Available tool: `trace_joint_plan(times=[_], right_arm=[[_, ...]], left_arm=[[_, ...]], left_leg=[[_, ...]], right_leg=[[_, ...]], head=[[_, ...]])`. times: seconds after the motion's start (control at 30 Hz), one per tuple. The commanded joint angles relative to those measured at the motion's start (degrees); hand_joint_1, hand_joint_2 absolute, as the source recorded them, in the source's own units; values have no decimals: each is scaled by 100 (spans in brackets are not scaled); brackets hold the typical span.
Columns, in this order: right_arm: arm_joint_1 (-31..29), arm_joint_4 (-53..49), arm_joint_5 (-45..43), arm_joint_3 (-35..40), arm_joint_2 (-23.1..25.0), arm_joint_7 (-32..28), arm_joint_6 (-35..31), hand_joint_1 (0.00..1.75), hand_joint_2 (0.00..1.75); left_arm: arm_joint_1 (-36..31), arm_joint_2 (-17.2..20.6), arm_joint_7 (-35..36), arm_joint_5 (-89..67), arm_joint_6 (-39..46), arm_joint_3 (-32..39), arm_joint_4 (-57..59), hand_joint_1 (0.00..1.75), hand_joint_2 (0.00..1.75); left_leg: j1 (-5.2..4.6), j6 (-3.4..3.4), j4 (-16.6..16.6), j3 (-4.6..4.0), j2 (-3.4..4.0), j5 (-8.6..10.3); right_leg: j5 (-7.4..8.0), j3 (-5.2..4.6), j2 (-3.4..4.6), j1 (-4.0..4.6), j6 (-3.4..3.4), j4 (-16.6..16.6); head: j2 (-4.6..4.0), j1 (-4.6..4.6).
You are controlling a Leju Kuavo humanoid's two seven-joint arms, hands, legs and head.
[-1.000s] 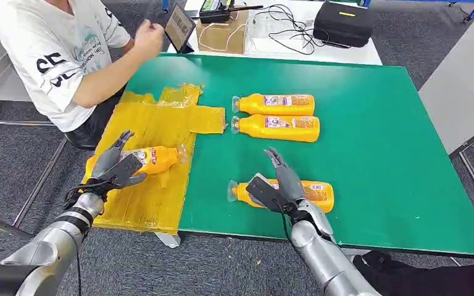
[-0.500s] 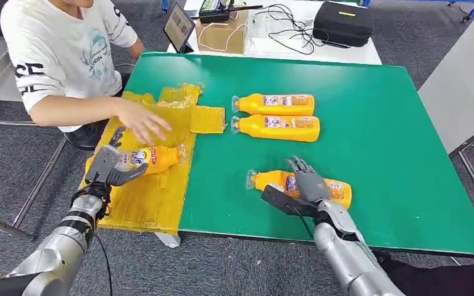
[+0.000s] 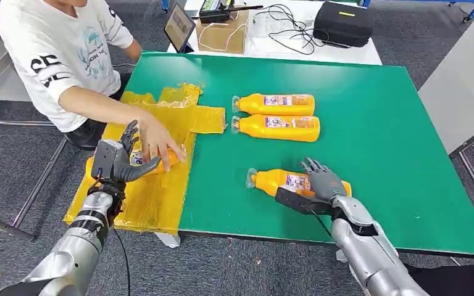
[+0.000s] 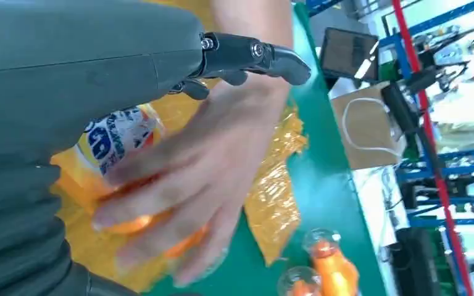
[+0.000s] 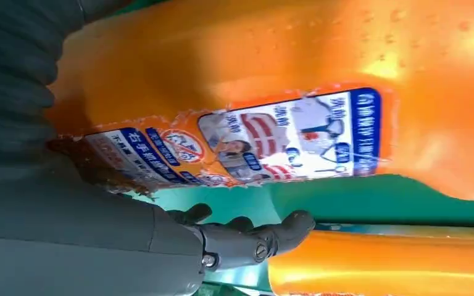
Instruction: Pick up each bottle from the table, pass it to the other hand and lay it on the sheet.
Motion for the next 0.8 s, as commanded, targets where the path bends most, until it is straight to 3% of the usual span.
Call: trace_joint_plan(times=[0.03, 0.27, 0.3, 0.33, 0.8], right_arm=[[238, -535, 24, 100, -584, 285, 317, 0, 175], [273, -556, 83, 145, -810, 336, 633, 0, 175], [254, -512, 81, 180, -796, 317, 678, 24, 175], [234, -472, 75, 212, -808, 308, 730, 175, 175], [105, -286, -542, 272, -870, -144, 1067, 175, 175]], left_arm=[[113, -272, 116, 235, -145, -214, -485, 0, 175], [126, -284, 137, 311, -218, -331, -482, 0, 175], [111, -273, 140, 305, -207, -359, -443, 0, 175], [97, -279, 144, 298, -196, -388, -414, 0, 175], [35, -346, 337, 299, -230, -702, -235, 0, 175]], left_leg=[[8, -8, 1, 16, -21, -9], [6, -5, 0, 13, -15, -7], [4, -3, -1, 5, -10, -4], [9, -8, 3, 17, -11, -11], [9, -8, 2, 25, -5, -16]], right_leg=[[-16, 24, -24, 9, -11, 0], [-11, 20, -18, 7, -8, -4], [-6, 11, -11, 5, -7, -4], [-13, 25, -14, 10, -12, -2], [-16, 31, -9, 11, -13, -3]], head=[[0, 2], [2, 2], [0, 2], [0, 2], [2, 2]])
